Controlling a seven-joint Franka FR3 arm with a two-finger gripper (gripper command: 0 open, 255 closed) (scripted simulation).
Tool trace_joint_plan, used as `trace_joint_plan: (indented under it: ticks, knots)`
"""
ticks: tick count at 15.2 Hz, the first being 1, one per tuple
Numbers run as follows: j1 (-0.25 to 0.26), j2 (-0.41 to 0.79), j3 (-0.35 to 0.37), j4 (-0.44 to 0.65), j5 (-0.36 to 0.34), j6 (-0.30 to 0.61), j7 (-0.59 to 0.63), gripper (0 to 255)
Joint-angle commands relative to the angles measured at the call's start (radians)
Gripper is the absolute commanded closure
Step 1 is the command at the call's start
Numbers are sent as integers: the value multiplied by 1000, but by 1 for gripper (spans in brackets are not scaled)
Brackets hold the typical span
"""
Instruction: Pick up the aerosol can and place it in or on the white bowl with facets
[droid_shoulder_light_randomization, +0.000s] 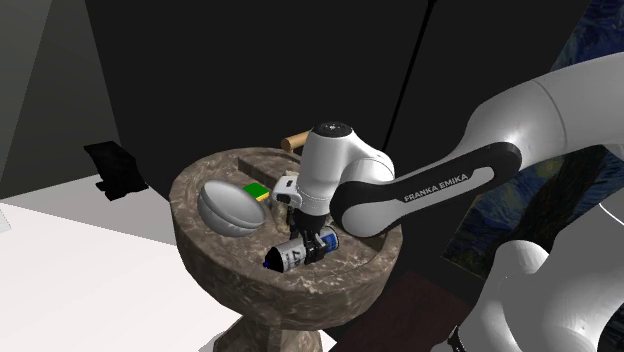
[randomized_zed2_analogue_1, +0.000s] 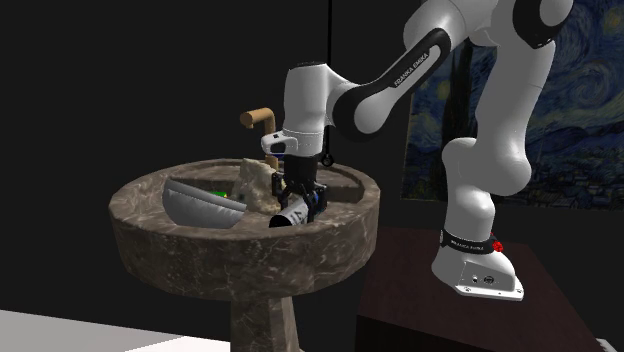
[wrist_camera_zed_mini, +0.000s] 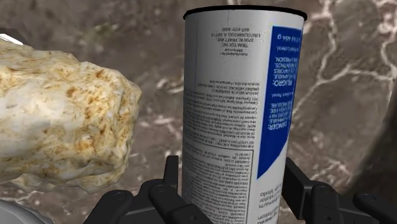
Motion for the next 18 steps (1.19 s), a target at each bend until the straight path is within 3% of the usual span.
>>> trace_joint_plan:
  ticks: [1,18]
  knots:
    - [0,0,0,0,0,0,0,255]
    - [7,-94,-11,124,26,-215,-33,255]
